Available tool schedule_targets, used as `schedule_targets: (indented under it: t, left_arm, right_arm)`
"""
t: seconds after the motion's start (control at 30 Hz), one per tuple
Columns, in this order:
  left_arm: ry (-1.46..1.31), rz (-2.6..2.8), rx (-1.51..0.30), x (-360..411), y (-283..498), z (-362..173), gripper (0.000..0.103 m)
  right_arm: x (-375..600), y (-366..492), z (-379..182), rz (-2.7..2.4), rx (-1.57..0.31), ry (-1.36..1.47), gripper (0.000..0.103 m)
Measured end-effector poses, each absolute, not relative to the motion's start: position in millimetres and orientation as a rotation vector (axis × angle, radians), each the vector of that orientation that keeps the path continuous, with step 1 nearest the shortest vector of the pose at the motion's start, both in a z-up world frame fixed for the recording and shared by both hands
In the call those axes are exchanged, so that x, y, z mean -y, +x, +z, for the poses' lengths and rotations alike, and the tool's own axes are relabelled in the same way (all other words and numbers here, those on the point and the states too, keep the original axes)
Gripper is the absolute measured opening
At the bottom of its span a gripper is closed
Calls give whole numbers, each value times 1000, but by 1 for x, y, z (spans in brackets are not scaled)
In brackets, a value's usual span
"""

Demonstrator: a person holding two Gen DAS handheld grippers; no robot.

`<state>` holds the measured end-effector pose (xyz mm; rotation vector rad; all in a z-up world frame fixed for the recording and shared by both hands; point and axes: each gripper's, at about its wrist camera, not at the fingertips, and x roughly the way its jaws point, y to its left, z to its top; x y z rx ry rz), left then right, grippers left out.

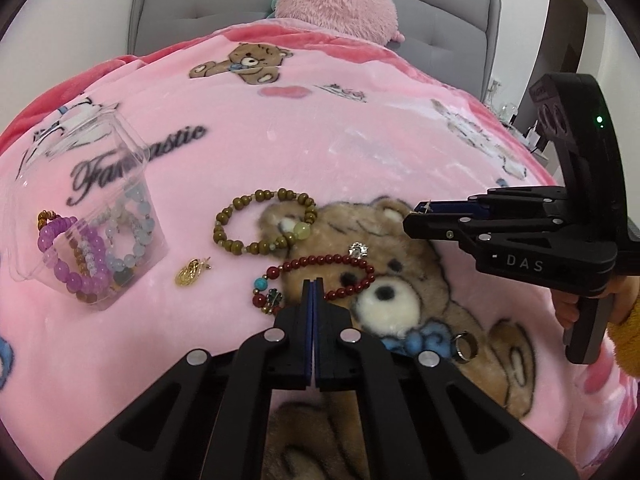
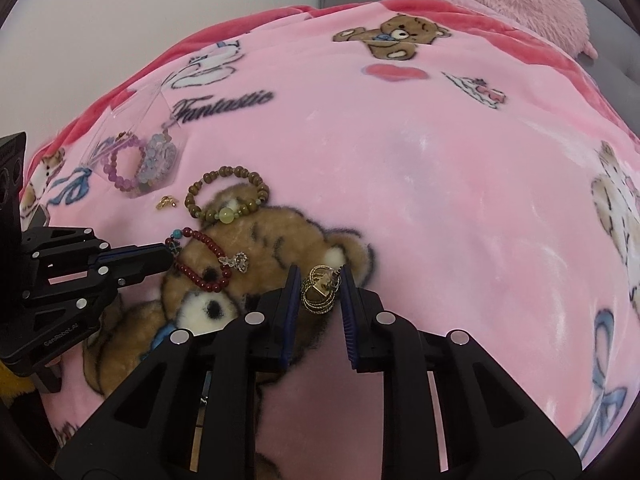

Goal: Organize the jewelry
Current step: 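Carry the red bracelet and gold earrings into the clear box and release both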

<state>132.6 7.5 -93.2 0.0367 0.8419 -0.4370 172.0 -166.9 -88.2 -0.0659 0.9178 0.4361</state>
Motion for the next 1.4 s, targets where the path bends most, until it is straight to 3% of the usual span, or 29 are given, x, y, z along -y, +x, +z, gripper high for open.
schedule_targets:
  t: [0.13,0.23,0.3,0.37,0.83,0.87,0.9,0.93,1.4]
  left_arm:
    - [-60,-404,-928,-18,135,-99,2]
    - [-121,-352,-909,-30,131,-97,14]
    - [-155,-343,-889,-35,132,-93,30]
    - [-195,-332,-882,-38,136,-93,37]
    - [-154,-269,-965,-23,159,-112,36]
    - [-149,-268,-964,-23,159,-112,31]
    - [-141,-266,-961,-22,159,-112,16]
    - [-133,-263,-962,-22,159,-112,10]
    - [-143,-356,-874,-24,144,-89,9]
  right_arm:
    - [167,172,-85,438,-909,-60,19]
    - [166,169,-83,451,-903,-60,19]
    - [164,169,-83,459,-903,-60,19]
    - [162,170,-84,462,-905,-63,19]
    - [161,173,-80,466,-903,-34,19]
    - [161,172,-80,467,-902,-37,19]
    - [161,172,-80,469,-902,-40,19]
    - [160,172,-81,468,-902,-43,19]
    - [161,169,-74,493,-893,-26,19]
